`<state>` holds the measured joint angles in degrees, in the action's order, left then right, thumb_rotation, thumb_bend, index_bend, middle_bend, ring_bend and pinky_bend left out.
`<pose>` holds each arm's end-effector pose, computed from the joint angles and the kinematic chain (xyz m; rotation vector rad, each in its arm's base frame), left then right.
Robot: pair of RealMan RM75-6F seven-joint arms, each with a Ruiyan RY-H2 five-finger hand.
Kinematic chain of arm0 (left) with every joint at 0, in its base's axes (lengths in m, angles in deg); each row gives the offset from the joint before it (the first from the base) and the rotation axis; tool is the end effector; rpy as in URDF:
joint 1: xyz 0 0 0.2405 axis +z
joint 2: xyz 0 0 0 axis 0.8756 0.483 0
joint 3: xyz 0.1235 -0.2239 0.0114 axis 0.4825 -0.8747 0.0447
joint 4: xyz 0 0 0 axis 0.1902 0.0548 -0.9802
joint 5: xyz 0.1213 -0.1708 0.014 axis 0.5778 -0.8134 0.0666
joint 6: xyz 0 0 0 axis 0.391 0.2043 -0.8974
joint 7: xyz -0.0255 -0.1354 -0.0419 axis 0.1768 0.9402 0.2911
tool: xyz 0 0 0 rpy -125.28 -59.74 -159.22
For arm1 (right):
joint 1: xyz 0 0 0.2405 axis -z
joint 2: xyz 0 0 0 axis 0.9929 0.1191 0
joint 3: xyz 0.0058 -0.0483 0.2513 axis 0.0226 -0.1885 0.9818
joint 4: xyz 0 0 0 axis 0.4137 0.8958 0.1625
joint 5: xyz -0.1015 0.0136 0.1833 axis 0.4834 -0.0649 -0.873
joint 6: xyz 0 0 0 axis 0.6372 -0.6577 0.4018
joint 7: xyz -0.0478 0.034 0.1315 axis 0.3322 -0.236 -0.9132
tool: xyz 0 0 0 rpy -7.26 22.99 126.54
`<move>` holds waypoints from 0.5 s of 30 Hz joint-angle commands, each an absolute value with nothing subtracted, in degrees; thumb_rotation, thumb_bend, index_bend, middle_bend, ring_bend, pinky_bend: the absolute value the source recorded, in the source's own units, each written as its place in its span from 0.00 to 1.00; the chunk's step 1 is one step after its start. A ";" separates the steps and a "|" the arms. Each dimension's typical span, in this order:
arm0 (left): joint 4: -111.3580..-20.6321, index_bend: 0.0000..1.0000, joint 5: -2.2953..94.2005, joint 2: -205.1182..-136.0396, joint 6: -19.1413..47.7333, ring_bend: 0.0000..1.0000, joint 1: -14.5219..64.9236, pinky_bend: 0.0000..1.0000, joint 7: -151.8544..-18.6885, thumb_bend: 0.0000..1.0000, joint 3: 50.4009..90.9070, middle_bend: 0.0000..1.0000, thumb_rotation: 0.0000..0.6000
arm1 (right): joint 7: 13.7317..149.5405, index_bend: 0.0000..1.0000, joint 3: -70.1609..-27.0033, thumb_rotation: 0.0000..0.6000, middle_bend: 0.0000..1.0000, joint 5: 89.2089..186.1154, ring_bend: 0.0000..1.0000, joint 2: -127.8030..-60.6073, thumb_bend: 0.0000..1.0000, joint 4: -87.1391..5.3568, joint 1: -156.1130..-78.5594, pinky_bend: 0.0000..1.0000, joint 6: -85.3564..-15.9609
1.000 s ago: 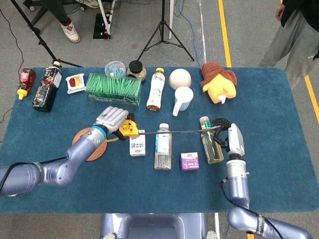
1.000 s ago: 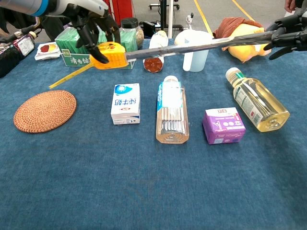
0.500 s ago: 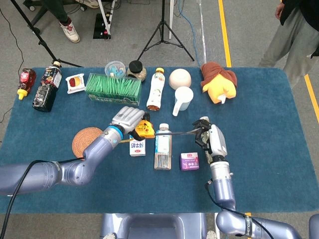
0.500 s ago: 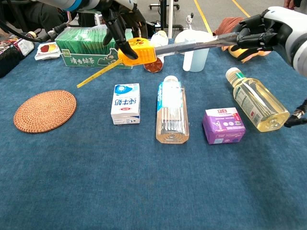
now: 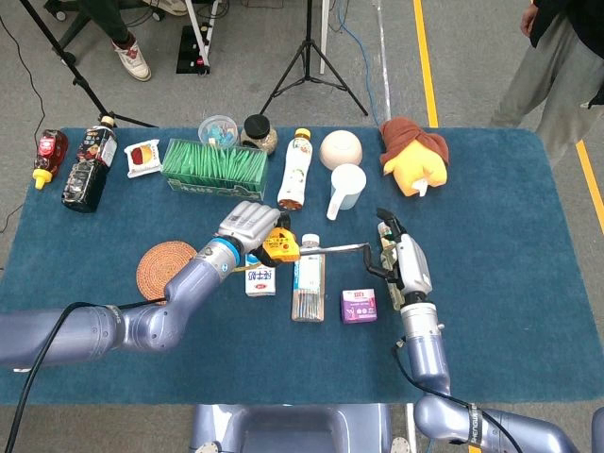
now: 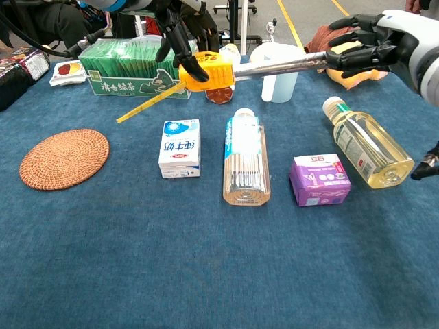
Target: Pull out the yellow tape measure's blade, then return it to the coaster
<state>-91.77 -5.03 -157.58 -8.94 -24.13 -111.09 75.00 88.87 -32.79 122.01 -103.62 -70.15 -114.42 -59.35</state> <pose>0.0059 0.3965 0.0355 -2.0195 -1.1199 -0.6880 -0.1295 -0.3220 0.0310 1.0077 -1.6228 1.3974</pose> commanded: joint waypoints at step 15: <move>-93.26 0.54 1.02 -153.95 -7.71 0.51 -19.58 0.59 -109.55 0.39 77.23 0.50 0.97 | 85.57 0.00 -33.59 0.80 0.05 124.26 0.07 -97.49 0.44 -70.03 -112.24 0.18 -56.37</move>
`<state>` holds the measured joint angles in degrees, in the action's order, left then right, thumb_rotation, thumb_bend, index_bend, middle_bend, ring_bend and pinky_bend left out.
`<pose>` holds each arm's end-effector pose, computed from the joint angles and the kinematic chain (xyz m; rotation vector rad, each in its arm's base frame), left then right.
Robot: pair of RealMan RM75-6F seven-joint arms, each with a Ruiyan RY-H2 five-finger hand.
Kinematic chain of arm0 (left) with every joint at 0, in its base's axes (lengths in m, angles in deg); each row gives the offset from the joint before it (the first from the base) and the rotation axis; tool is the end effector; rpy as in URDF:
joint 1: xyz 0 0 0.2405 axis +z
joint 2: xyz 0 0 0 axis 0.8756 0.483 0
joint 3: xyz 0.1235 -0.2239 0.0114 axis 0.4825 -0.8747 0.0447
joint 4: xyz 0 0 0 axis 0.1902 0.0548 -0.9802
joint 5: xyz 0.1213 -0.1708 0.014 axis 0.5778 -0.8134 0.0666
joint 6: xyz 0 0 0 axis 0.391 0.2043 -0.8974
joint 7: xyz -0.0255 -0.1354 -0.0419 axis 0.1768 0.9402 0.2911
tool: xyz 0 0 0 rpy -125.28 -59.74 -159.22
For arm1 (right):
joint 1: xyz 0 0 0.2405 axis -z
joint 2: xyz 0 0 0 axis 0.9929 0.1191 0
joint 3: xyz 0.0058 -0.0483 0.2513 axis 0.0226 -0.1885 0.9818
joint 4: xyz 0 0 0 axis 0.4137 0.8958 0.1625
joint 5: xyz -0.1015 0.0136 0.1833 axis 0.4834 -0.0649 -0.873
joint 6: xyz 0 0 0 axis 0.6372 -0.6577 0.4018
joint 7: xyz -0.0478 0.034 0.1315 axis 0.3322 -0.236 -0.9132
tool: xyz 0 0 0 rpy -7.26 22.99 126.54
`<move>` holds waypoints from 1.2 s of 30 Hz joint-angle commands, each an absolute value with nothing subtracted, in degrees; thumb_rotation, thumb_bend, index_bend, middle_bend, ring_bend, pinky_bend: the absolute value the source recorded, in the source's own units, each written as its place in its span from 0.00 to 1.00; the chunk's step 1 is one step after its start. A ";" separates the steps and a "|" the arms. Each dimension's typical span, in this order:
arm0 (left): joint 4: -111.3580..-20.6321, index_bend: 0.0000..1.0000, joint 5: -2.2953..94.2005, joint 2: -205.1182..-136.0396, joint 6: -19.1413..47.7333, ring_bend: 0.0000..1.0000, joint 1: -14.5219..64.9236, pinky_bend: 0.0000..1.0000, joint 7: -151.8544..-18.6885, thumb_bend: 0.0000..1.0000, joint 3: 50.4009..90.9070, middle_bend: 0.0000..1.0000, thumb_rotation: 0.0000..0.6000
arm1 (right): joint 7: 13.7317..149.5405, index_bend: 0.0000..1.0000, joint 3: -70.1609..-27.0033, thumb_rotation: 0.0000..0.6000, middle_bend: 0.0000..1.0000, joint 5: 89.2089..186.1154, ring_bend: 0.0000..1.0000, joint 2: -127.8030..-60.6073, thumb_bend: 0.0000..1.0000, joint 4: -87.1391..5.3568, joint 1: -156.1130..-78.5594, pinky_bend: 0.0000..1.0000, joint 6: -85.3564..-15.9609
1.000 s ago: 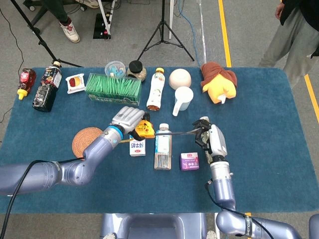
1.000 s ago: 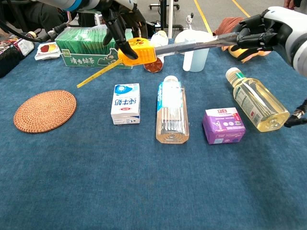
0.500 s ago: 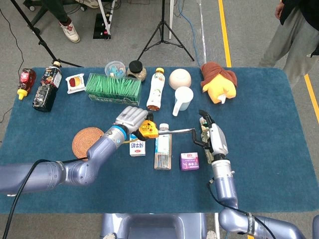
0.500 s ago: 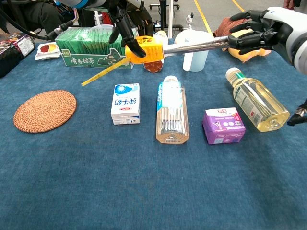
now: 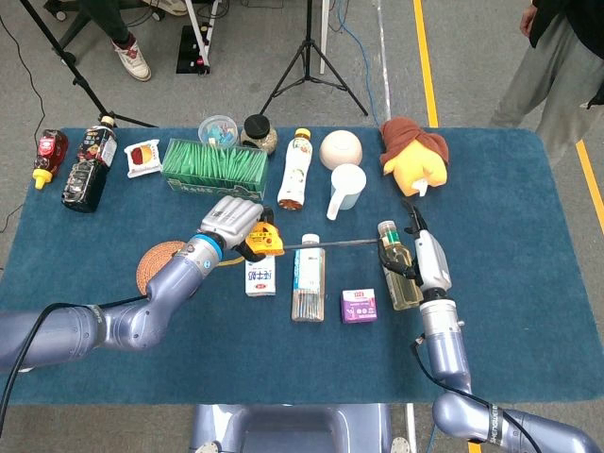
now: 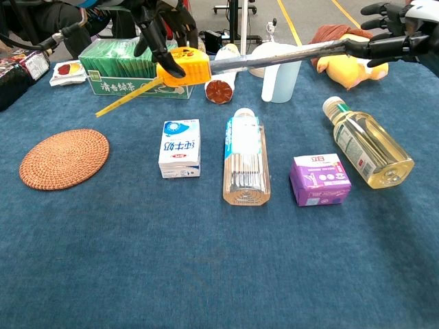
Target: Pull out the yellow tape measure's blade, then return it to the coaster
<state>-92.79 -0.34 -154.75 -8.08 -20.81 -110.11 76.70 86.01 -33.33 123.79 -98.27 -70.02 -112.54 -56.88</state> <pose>-0.0194 0.4003 0.0530 -1.9884 -1.0746 -0.6715 -0.1510 -0.3254 0.0521 1.0271 -1.5762 1.3842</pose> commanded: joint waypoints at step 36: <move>-96.73 0.54 14.84 -151.06 -2.39 0.51 -7.89 0.58 -105.71 0.39 80.44 0.50 0.96 | 86.92 0.00 -38.52 0.69 0.05 129.22 0.05 -93.30 0.29 -65.87 -113.25 0.17 -52.69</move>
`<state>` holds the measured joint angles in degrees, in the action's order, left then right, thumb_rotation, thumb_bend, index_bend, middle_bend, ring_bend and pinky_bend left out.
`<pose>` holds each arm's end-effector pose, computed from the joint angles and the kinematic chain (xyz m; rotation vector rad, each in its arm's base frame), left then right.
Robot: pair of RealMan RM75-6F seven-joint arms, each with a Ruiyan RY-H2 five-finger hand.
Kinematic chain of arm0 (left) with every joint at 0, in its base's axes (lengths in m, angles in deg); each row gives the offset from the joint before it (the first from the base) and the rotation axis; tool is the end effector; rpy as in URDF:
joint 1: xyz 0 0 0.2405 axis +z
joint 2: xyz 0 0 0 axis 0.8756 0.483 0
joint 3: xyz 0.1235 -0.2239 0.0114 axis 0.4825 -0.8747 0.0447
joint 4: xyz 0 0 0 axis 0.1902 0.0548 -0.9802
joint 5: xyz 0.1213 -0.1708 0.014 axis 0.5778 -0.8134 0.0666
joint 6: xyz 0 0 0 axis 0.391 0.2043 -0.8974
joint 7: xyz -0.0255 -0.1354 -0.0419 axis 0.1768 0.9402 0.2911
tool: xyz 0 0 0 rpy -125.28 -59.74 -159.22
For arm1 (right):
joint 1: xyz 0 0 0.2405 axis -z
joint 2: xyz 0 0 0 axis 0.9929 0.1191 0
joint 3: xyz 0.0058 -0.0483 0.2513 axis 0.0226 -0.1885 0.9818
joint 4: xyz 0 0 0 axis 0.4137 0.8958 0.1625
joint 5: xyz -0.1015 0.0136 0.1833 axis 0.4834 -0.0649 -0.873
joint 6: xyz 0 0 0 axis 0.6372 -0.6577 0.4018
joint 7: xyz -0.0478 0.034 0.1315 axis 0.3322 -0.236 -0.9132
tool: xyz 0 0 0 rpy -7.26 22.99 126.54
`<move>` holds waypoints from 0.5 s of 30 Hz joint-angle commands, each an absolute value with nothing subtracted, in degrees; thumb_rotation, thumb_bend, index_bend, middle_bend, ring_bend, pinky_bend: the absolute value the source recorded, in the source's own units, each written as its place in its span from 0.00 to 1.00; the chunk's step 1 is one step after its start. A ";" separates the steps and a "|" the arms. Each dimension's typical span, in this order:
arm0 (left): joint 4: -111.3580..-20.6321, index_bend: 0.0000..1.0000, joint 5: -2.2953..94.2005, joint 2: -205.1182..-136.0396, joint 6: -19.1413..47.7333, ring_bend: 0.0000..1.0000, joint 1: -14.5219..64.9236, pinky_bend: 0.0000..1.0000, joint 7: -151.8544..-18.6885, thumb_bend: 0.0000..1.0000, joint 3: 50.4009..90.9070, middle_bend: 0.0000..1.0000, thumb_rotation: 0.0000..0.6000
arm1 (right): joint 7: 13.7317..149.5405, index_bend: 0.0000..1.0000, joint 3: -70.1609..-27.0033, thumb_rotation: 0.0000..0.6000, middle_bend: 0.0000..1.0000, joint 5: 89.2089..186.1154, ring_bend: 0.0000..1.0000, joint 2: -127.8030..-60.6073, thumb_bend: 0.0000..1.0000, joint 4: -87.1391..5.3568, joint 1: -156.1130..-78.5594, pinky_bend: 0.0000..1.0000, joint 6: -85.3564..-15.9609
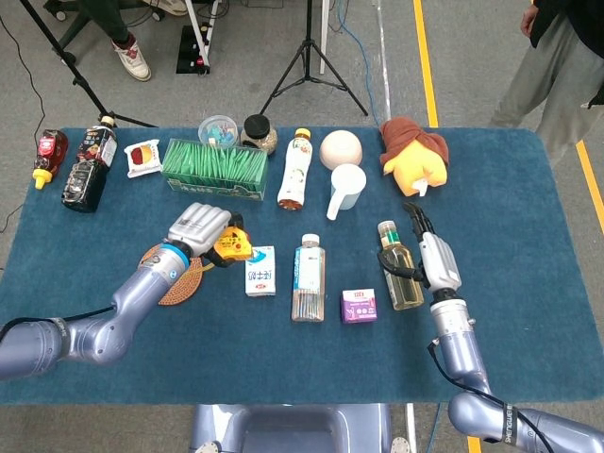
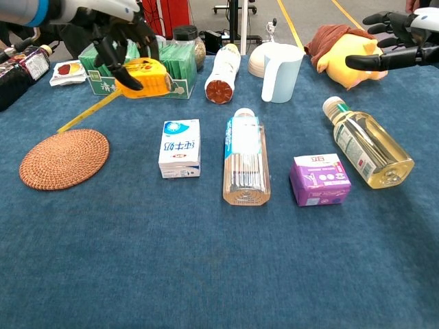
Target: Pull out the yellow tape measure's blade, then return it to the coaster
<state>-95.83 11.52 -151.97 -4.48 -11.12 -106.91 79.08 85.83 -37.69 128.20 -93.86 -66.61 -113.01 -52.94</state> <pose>-0.0764 0.3857 0.0682 -1.9530 -1.0475 -0.6520 -0.1713 -0.3274 0.0568 1.2005 -1.4644 1.2837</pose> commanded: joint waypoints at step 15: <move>-92.22 0.54 29.51 -152.32 4.17 0.51 7.94 0.54 -100.86 0.39 85.33 0.50 0.97 | 88.34 0.00 -41.12 0.68 0.06 130.72 0.05 -90.98 0.29 -62.99 -112.51 0.17 -52.17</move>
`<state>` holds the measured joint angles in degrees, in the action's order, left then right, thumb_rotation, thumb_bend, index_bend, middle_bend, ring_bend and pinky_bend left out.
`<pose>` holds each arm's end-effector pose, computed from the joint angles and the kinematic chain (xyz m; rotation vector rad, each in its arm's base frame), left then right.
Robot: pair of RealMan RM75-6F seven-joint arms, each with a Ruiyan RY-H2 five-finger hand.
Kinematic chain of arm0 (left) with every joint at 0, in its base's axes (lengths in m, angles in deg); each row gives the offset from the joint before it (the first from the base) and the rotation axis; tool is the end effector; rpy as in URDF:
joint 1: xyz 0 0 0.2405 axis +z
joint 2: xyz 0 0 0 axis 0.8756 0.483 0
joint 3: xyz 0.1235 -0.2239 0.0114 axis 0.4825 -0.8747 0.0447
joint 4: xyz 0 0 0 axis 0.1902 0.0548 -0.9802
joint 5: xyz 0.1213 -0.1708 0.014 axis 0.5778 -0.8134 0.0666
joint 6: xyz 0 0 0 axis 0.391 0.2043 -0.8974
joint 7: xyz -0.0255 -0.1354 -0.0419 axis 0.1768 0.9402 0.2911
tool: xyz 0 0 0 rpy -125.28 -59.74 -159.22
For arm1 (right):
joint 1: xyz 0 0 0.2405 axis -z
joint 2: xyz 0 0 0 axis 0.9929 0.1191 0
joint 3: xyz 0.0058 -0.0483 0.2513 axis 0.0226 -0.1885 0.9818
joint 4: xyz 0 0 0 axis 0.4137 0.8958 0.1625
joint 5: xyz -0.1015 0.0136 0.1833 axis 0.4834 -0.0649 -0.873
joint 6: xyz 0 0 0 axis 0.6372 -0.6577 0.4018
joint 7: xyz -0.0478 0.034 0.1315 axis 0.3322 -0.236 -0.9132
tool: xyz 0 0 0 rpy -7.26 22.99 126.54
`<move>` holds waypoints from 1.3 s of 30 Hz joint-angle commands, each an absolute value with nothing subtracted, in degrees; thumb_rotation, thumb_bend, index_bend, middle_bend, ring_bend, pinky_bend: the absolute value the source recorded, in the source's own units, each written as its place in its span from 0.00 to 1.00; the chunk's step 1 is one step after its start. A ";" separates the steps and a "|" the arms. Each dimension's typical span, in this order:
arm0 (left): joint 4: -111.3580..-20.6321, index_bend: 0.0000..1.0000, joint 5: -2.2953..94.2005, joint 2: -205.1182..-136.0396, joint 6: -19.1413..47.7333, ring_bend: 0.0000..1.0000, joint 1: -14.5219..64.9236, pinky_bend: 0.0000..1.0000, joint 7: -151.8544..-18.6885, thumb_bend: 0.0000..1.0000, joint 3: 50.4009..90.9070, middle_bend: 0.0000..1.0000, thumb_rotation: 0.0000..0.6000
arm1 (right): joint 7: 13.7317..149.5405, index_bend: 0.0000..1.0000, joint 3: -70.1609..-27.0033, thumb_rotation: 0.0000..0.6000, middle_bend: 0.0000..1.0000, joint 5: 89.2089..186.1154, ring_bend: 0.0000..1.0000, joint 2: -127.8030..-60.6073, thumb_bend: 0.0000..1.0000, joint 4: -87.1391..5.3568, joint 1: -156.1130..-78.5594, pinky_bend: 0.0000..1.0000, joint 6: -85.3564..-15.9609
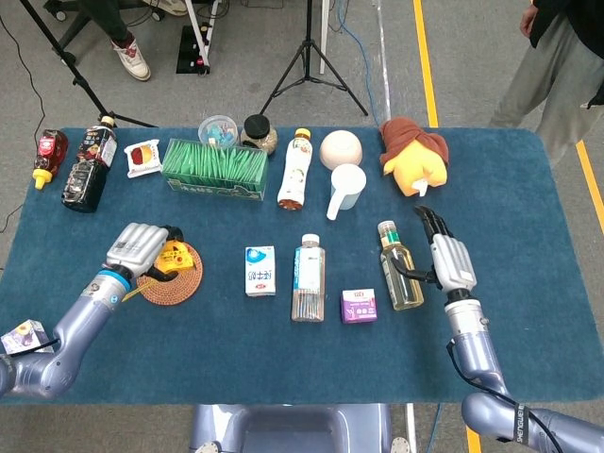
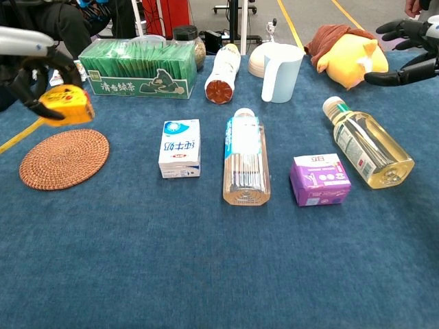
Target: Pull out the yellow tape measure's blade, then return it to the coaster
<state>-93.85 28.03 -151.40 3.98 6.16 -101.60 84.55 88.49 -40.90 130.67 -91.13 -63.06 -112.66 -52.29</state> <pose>-0.1859 0.3505 0.0861 -1.8225 -1.0351 -0.5900 -0.1974 -0.3279 0.0655 1.2897 -1.3282 1.1581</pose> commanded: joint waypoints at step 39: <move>-85.28 0.27 30.57 -157.60 6.02 0.01 17.32 0.25 -104.44 0.26 81.28 0.12 0.93 | 90.29 0.00 -42.40 0.68 0.06 131.52 0.05 -89.18 0.29 -63.42 -111.95 0.17 -52.97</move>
